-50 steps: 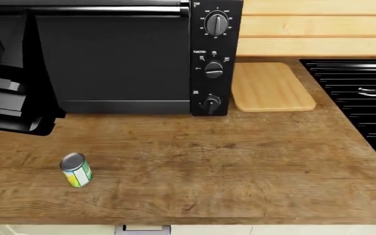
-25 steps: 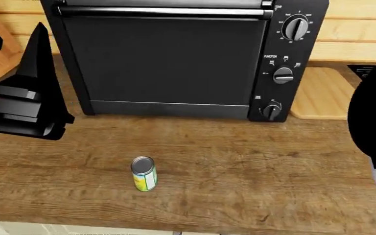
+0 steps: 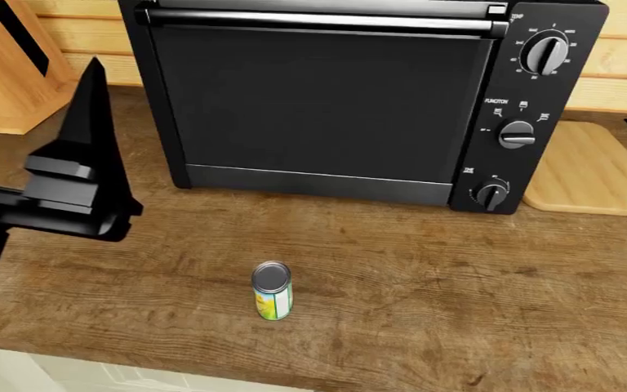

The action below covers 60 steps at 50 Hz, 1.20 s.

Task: Pick the cans from the counter and place them in their designated side in the cabinet.

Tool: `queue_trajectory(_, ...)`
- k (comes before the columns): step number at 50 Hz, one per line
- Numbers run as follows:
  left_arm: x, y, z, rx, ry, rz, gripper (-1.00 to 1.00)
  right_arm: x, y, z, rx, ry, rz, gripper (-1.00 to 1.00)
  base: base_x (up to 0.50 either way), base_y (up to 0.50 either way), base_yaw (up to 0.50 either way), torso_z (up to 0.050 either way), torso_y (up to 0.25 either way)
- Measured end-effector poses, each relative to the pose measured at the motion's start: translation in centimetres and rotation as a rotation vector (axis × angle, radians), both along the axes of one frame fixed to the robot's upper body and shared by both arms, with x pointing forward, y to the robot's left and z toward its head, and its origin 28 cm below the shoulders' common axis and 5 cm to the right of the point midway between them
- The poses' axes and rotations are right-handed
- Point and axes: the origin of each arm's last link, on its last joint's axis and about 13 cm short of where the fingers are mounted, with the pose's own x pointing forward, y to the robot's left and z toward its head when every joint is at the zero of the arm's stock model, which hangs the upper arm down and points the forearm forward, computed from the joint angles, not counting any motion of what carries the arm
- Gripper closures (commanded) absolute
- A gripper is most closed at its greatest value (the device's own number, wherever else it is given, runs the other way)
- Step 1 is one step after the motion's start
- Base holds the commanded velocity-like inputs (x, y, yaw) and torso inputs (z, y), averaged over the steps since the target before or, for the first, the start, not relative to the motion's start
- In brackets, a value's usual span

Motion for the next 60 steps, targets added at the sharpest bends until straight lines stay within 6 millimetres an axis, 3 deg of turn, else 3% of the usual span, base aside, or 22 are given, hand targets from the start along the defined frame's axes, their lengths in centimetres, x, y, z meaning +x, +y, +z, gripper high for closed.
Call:
queue_trajectory(29, 0.2, 0.3, -0.4, -0.008, 0.012, 0.008, -1.00, -0.2, 0.3, -5.3, -0.159, 0.215, 0.122, -1.00, 0.00, 0.00, 0.00, 0.000, 0.000)
queue_trajectory(60, 0.3, 0.4, -0.7, -0.015, 0.016, 0.012, -1.00, -0.6, 0.7, -10.7, -0.165, 0.399, 0.259, -1.00, 0.00, 0.00, 0.00, 0.000, 0.000)
